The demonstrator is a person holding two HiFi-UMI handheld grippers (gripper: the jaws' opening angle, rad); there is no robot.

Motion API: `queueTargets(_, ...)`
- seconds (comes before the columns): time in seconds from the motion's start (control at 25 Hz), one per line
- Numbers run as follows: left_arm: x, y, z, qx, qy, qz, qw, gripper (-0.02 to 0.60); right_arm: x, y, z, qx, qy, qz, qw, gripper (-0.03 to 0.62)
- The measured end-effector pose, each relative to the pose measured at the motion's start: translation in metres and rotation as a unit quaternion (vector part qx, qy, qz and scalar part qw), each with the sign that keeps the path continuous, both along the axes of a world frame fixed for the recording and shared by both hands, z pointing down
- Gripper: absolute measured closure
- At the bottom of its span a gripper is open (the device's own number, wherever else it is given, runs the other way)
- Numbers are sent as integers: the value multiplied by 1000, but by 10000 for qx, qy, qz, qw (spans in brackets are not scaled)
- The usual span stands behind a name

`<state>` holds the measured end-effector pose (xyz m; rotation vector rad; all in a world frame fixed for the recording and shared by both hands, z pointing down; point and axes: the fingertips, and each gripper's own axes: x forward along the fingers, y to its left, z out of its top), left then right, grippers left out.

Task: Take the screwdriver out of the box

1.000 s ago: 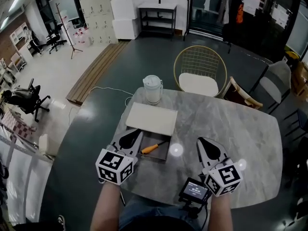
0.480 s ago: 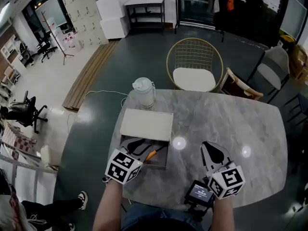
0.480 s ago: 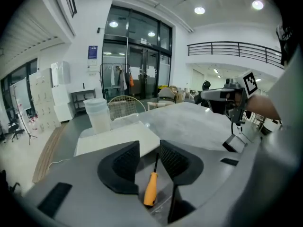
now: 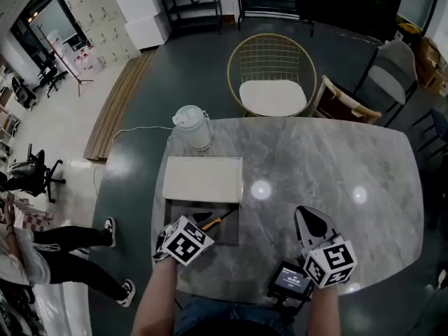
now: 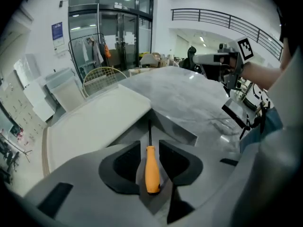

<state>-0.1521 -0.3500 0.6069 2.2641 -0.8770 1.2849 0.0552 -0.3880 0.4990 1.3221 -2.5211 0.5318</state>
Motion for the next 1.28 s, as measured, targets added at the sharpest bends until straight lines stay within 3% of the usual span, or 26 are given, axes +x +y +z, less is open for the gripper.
queueTargets(0.24, 3, 7, 42, -787, -460, 318, 9953, 462, 17, 5, 16, -196, 22, 291, 9994, 569)
queueTargets(0.52, 5, 4, 57, -1162, -694, 280, 9904, 480, 41, 9, 21, -317, 74, 625, 9975, 569)
queueTargets(0.8, 3, -1, 56, -1162, -664, 34, 9910, 497, 37, 7, 17, -296, -9, 615, 9977, 568)
queueTargets(1.0, 0, 0, 50, -1072, -1021, 300, 9885, 500, 33, 3, 5, -139, -119, 565, 9982, 569)
queueTargets(1.28, -2, -2, 31, -860, -1120, 424, 9891, 500, 40, 7, -8, 3, -149, 665, 9977, 568)
